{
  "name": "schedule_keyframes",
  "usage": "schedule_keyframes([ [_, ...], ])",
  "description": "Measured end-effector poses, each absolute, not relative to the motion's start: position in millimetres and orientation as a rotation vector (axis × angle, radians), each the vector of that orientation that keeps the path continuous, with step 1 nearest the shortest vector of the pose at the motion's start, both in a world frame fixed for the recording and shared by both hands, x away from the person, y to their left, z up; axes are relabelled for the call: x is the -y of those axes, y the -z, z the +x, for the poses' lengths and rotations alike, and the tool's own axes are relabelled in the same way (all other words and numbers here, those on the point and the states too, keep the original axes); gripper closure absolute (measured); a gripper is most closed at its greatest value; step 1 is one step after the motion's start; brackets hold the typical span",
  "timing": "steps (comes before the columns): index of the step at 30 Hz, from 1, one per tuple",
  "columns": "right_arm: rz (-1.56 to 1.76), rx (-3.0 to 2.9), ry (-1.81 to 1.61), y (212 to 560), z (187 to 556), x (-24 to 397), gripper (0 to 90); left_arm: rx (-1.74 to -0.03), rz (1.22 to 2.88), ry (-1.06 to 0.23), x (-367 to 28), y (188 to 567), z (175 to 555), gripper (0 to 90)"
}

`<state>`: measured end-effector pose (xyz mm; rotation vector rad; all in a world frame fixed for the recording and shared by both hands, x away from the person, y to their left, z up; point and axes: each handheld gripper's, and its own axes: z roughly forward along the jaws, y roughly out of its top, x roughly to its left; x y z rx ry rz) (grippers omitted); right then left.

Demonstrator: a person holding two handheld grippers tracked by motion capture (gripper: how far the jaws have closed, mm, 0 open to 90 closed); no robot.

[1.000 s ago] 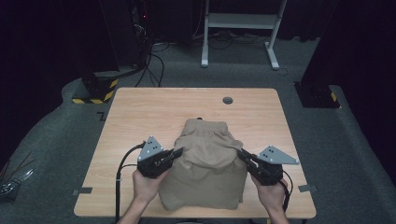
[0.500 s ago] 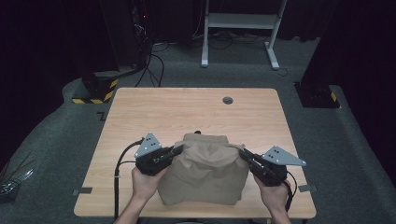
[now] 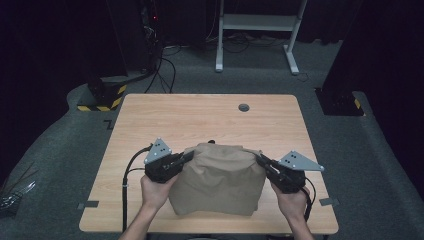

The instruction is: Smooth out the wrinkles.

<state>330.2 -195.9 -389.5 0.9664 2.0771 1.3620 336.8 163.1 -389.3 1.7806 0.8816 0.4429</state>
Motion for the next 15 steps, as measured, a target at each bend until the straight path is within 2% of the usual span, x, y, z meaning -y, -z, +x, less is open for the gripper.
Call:
schedule_keyframes([
  [15,0.985,-2.093,-1.339,391,349,193,86.7,-0.915,1.793,-0.449,-163,393,351,85.8],
])
